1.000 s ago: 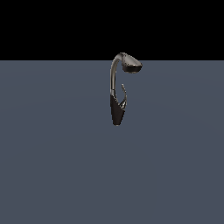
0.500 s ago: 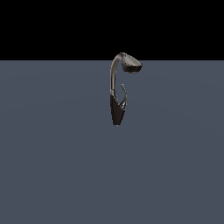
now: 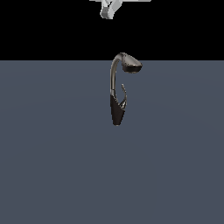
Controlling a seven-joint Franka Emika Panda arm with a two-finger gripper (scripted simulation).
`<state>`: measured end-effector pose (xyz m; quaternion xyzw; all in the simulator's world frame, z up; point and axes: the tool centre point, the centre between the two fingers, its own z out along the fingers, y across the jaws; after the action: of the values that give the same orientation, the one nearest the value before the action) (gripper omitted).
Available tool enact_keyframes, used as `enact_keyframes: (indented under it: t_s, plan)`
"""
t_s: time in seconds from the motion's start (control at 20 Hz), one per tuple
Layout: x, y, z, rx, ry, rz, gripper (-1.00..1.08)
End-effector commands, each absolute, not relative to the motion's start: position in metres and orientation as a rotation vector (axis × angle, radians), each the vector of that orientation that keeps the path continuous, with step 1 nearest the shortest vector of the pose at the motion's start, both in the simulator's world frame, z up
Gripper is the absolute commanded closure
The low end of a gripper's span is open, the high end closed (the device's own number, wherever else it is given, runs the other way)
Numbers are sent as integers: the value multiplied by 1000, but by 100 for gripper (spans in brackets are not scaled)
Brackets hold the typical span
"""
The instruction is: Turn on the faucet by rotating a designated handle.
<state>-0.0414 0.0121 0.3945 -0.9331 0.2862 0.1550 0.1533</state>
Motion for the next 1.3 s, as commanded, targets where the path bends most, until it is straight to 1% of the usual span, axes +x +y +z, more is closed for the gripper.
enact_keyframes:
  t_s: [0.0, 0.75, 1.0, 1.25]
  plan:
    - [-25, 9, 381, -2623, 895, 477, 108]
    - [60, -18, 276, -2277, 1305, 675, 108]
    - [80, -28, 237, -2157, 1423, 736, 108]
    - [93, -36, 206, -2065, 1506, 781, 108]
